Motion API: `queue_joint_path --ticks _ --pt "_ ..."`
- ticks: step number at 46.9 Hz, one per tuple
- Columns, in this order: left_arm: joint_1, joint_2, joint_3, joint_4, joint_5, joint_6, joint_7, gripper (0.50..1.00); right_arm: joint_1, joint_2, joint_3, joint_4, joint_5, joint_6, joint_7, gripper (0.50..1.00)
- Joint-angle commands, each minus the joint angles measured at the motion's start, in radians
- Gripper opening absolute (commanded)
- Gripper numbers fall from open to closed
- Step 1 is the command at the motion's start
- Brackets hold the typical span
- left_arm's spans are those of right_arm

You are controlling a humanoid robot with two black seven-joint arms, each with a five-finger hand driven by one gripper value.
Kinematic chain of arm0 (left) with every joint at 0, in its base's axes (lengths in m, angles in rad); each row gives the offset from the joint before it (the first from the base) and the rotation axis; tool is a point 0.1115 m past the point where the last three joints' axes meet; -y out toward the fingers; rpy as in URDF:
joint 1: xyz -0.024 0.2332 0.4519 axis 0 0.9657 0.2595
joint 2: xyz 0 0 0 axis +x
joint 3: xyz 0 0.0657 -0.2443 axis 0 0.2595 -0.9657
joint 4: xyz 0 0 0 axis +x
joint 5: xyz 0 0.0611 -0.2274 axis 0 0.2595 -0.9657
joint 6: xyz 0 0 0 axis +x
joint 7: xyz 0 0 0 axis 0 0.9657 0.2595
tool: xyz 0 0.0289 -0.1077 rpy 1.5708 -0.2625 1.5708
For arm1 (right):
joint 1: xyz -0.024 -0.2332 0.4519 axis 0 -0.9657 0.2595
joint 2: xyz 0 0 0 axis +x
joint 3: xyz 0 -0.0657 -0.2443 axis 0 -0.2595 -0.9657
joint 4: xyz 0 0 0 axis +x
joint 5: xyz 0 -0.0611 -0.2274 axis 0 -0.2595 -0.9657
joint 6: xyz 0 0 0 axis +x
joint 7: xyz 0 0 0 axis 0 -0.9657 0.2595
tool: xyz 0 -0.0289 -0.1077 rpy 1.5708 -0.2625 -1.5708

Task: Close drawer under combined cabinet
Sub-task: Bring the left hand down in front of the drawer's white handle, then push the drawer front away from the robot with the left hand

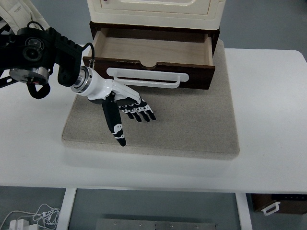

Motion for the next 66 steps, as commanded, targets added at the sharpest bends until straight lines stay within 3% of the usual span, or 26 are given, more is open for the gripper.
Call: queue_joint_path --ticks 1,21,42,66 --pt "-0.011 -0.007 0.0 0.023 0.001 0.006 0.009 1.0 0.0 0.0 0.0 0.0 0.0 0.0 0.0 0.952" --pt "0.003 -0.116 -0.007 0.113 0.087 0.035 0.011 1.0 0.0 0.0 0.0 0.0 0.0 0.0 0.0 0.952" --pt "0.003 -0.147 -0.01 0.149 0.082 0.081 0.013 1.0 0.0 0.0 0.0 0.0 0.0 0.0 0.0 0.952" --pt "0.012 -0.184 -0.023 0.218 0.087 0.083 0.011 1.0 0.0 0.0 0.0 0.0 0.0 0.0 0.0 0.952"
